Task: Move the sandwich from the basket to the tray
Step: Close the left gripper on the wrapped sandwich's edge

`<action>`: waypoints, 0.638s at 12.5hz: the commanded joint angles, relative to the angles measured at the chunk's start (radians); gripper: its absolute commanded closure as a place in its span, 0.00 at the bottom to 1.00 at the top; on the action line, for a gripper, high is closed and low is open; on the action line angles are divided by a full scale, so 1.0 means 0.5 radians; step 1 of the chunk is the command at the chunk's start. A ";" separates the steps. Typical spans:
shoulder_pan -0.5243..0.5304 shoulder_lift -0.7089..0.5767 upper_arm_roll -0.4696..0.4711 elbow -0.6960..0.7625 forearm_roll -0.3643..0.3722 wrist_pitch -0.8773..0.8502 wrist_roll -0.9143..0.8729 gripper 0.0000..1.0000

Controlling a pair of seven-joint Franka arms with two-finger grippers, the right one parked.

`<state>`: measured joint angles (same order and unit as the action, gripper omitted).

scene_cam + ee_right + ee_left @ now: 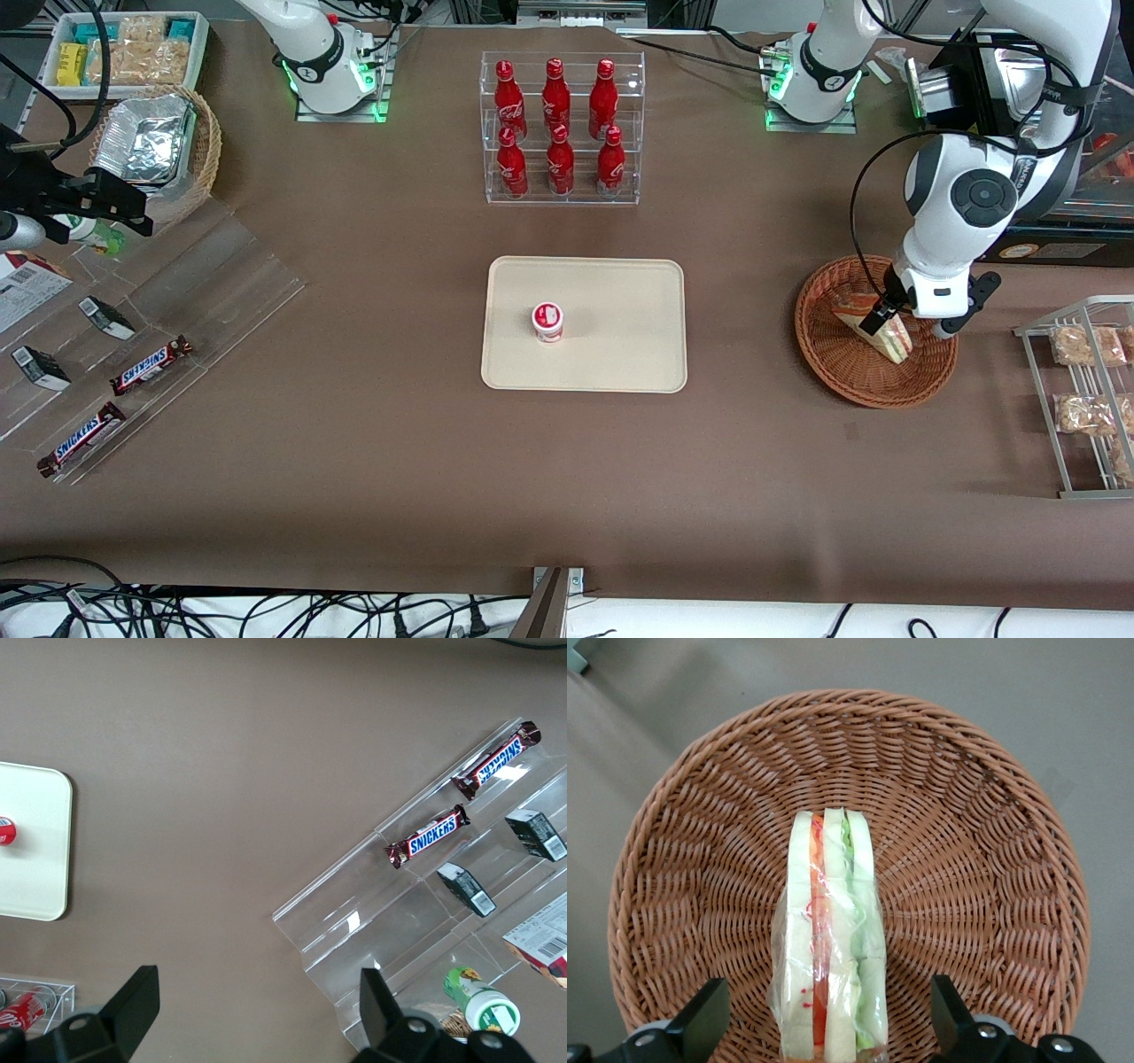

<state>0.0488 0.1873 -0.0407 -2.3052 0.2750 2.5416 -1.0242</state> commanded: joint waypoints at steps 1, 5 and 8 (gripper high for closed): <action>0.007 0.033 -0.001 -0.050 0.088 0.120 -0.136 0.00; 0.007 0.104 -0.001 -0.050 0.446 0.120 -0.396 0.00; 0.007 0.107 -0.007 -0.044 0.472 0.114 -0.415 0.00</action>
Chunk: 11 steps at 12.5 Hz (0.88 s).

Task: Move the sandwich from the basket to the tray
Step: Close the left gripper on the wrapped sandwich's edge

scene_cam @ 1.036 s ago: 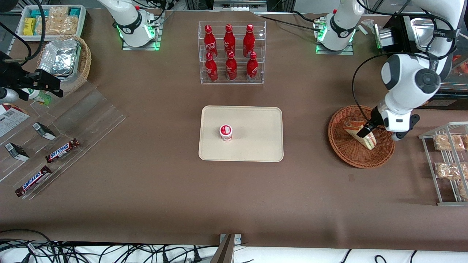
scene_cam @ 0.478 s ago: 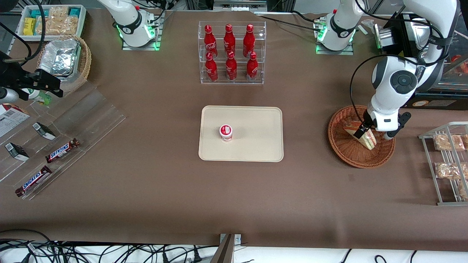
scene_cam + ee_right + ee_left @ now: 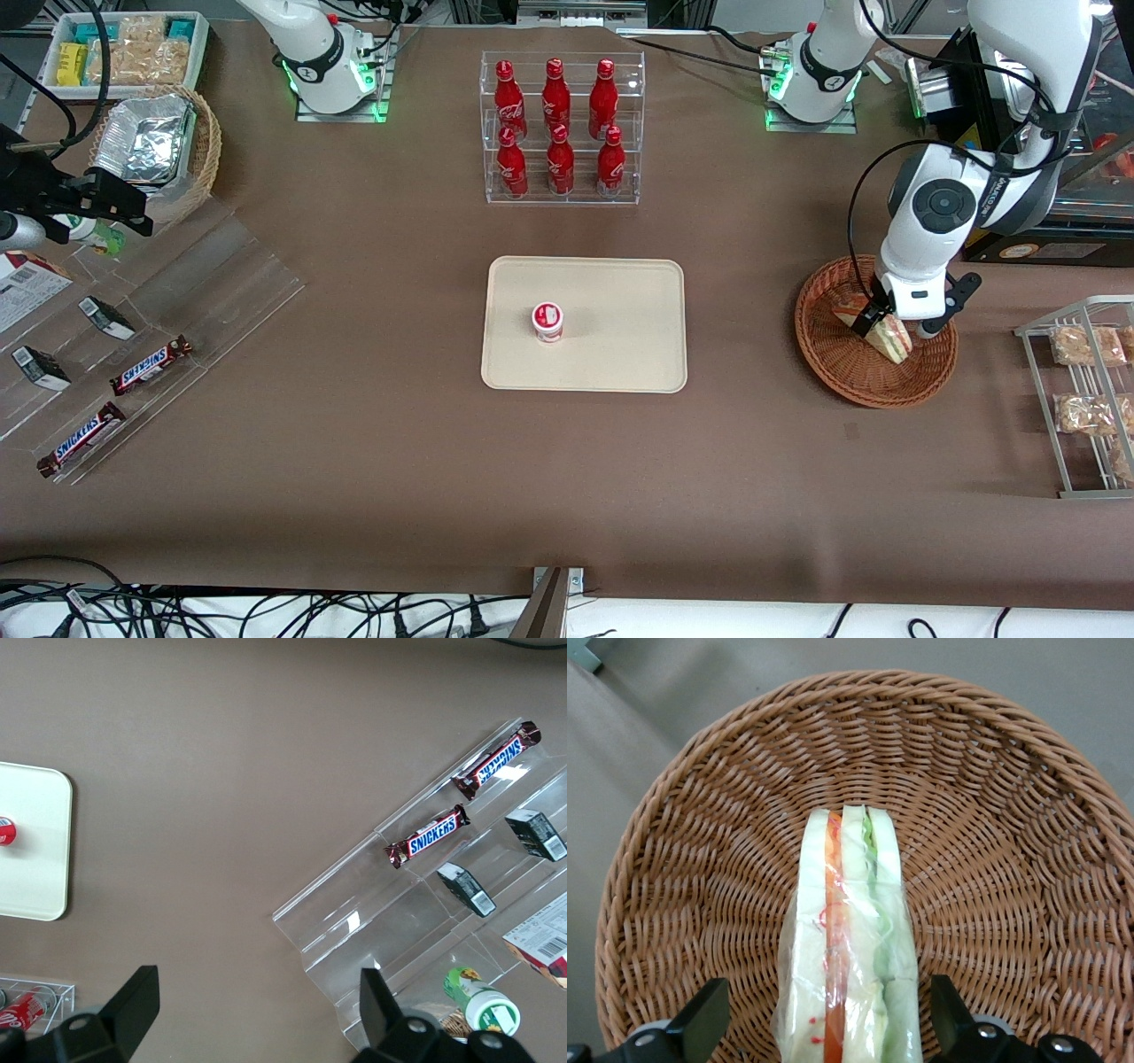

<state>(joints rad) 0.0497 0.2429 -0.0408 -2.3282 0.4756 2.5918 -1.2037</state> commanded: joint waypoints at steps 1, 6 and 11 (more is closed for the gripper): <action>0.005 -0.004 -0.007 0.011 0.070 0.001 -0.059 0.00; 0.002 -0.013 -0.047 0.116 0.052 -0.179 -0.044 0.00; 0.005 0.014 -0.063 0.119 0.018 -0.195 -0.099 0.36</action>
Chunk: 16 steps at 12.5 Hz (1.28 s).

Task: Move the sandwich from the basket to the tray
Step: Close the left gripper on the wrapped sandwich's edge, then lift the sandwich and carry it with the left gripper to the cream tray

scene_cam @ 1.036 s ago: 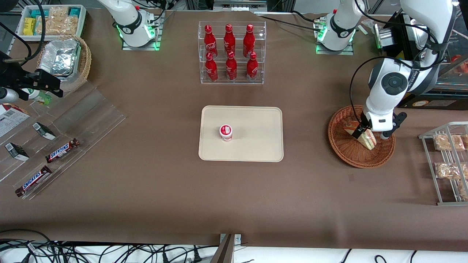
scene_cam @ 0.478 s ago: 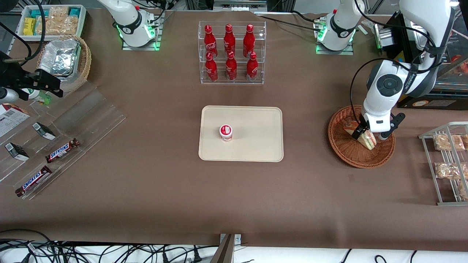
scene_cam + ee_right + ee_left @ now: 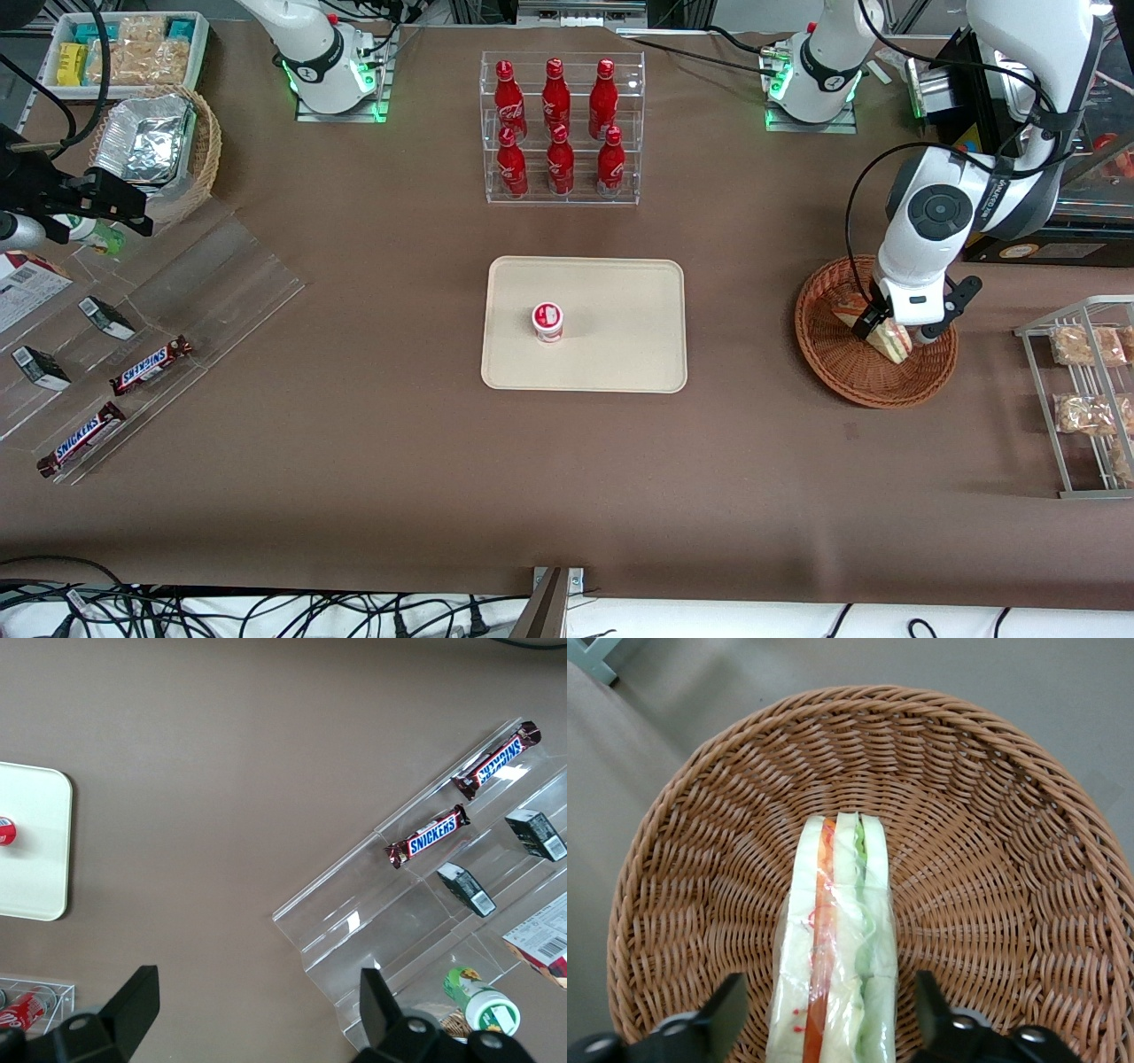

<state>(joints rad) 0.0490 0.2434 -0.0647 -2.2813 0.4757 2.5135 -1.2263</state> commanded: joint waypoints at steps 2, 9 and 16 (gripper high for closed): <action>0.006 0.023 -0.015 0.025 0.018 -0.039 -0.054 0.62; 0.025 0.007 -0.152 0.315 -0.152 -0.470 0.297 0.62; 0.000 -0.011 -0.195 1.129 -0.798 -1.459 1.942 0.62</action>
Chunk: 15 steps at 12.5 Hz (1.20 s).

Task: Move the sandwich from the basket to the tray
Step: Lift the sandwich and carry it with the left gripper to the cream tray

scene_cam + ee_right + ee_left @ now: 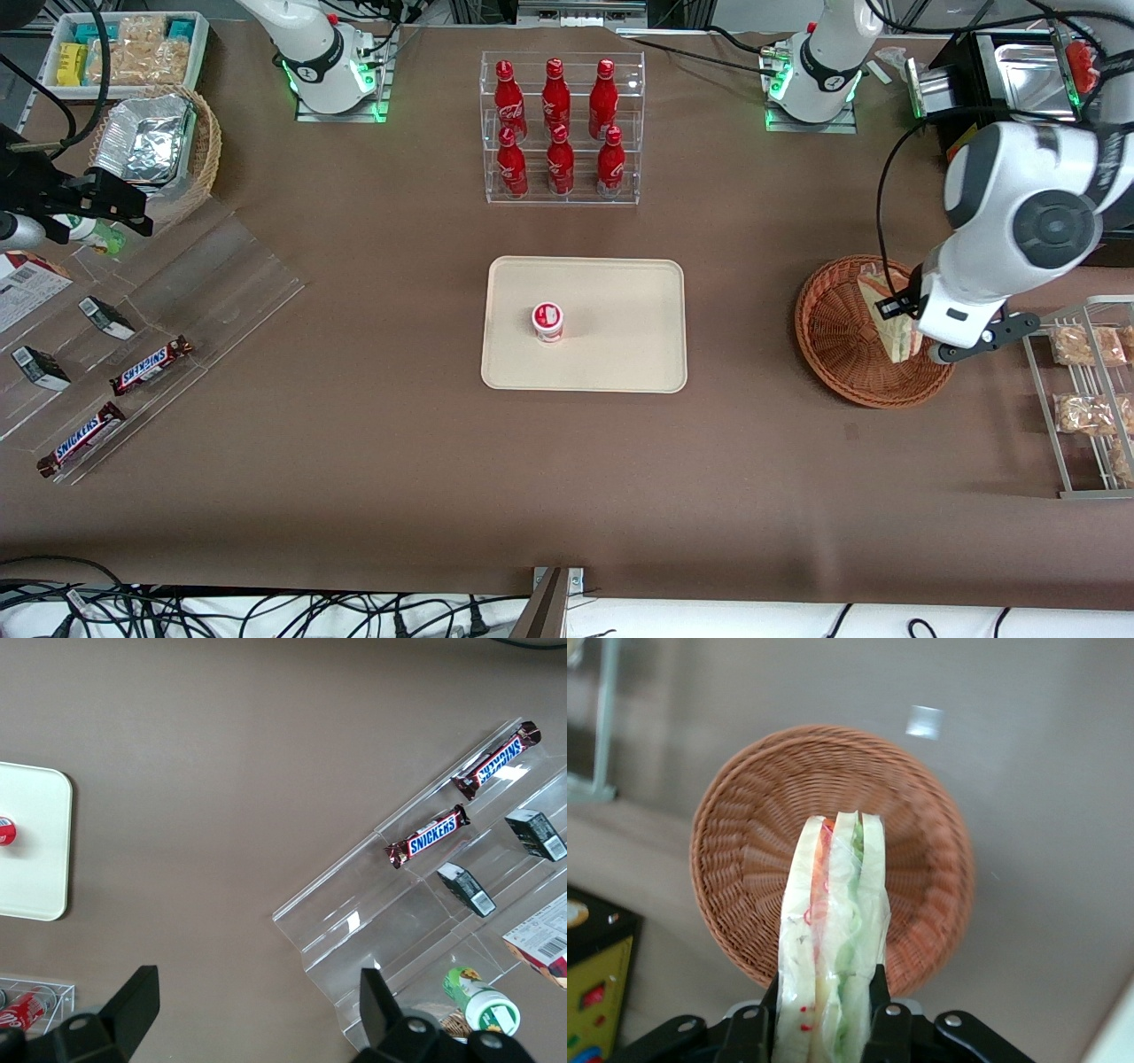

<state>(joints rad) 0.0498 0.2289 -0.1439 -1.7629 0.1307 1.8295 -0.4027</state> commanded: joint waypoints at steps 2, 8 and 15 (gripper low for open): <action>0.002 0.015 -0.193 0.102 -0.197 -0.082 0.360 0.61; -0.050 0.128 -0.589 0.099 -0.320 0.187 0.067 0.61; -0.440 0.352 -0.590 -0.072 0.008 0.798 -0.661 0.61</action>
<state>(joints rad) -0.1607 0.4134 -0.4383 -1.7505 0.0941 2.1623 -0.6776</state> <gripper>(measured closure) 0.604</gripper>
